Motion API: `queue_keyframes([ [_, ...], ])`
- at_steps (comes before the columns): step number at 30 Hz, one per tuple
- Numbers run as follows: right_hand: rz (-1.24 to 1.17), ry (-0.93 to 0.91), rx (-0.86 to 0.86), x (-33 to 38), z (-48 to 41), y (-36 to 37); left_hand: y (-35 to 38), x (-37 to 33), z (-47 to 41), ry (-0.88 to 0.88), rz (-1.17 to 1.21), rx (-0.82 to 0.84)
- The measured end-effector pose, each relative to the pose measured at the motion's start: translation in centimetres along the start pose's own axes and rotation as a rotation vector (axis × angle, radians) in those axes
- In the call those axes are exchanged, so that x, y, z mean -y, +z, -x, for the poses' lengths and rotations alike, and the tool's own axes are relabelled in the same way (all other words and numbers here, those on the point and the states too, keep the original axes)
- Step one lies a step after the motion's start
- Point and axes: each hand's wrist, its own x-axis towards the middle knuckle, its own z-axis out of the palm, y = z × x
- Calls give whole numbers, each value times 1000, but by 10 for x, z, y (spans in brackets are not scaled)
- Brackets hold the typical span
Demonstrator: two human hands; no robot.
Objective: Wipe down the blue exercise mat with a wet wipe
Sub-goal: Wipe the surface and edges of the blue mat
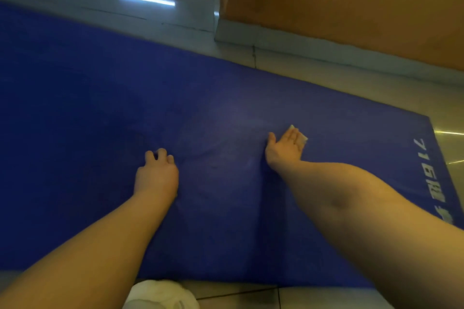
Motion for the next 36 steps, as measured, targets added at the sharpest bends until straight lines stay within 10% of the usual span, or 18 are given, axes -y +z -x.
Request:
queue_keyframes([
  [12,113,-784,92,97,123,65,-4,4,8,14,21,-17],
  [24,18,36,-7,-7,66,29,5,9,57,-35,111,-56],
  [32,128,-776,123,69,182,85,22,5,85,-112,156,-7],
  [36,68,-776,92,27,156,71,33,-3,85,-137,172,28],
])
